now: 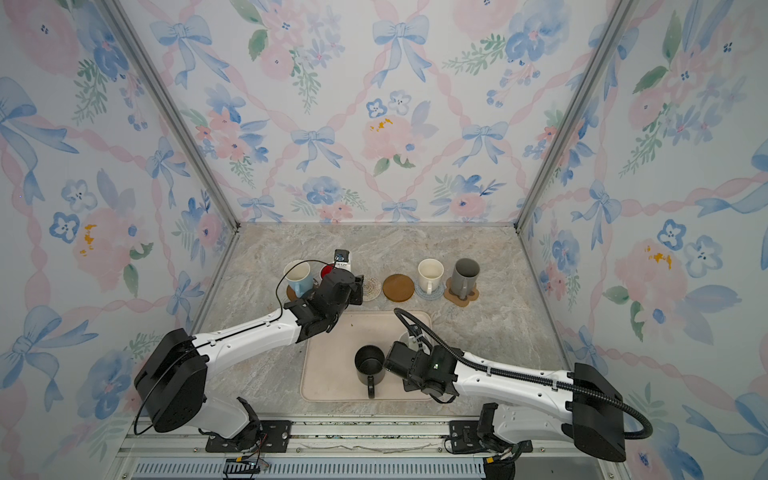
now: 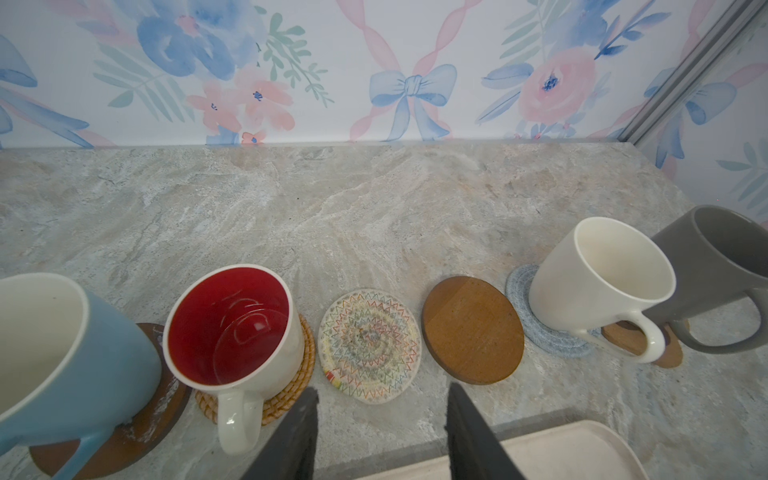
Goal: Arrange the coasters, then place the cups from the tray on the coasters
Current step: 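Lift and carry the speckled mug with the right gripper toward the wooden coaster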
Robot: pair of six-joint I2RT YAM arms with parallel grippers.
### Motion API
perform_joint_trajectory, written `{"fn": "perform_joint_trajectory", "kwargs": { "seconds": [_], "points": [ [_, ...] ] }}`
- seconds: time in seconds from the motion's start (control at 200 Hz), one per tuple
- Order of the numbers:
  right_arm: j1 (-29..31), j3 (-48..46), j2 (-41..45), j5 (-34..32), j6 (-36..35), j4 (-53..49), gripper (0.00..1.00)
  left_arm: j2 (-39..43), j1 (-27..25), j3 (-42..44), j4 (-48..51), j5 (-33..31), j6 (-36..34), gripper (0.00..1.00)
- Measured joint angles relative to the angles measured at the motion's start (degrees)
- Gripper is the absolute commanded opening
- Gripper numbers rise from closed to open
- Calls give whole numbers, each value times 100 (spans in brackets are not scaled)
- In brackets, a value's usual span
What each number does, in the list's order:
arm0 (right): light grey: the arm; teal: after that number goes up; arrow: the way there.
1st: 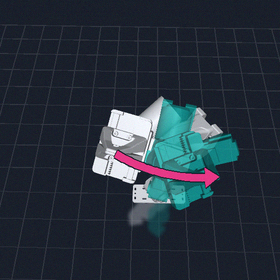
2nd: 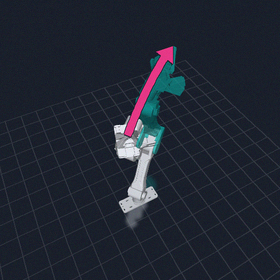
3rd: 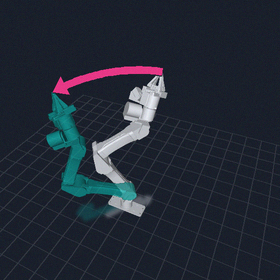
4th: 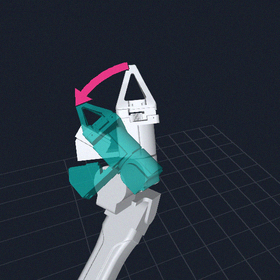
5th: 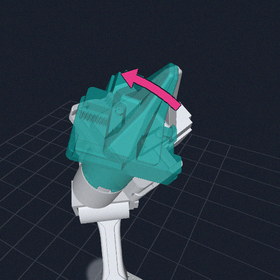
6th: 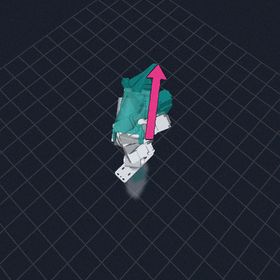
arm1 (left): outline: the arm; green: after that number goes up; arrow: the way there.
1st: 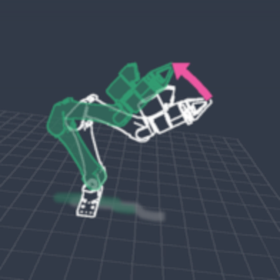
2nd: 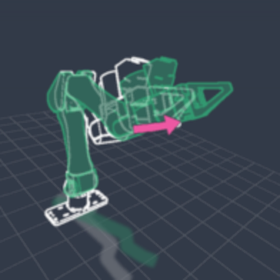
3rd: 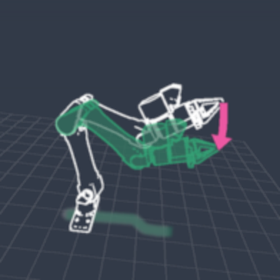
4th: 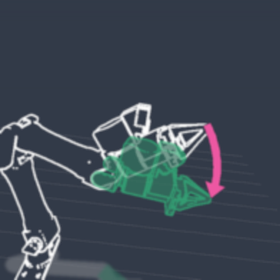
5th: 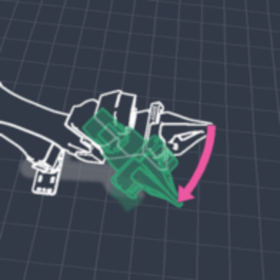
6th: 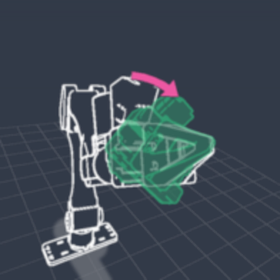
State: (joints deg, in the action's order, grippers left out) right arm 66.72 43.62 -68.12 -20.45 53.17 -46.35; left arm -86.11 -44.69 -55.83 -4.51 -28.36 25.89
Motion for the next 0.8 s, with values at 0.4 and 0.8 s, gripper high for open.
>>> {"fn": "perform_joint_trajectory", "kwargs": {
  "seconds": [0.4,0.8],
  "points": [
    [-332,79,-76,-101,-433,293,0,0,24,0,44,-22,0,47],
    [-769,168,-116,-177,-1001,673,0,0,74,0,92,-37,0,46]
  ]
}}
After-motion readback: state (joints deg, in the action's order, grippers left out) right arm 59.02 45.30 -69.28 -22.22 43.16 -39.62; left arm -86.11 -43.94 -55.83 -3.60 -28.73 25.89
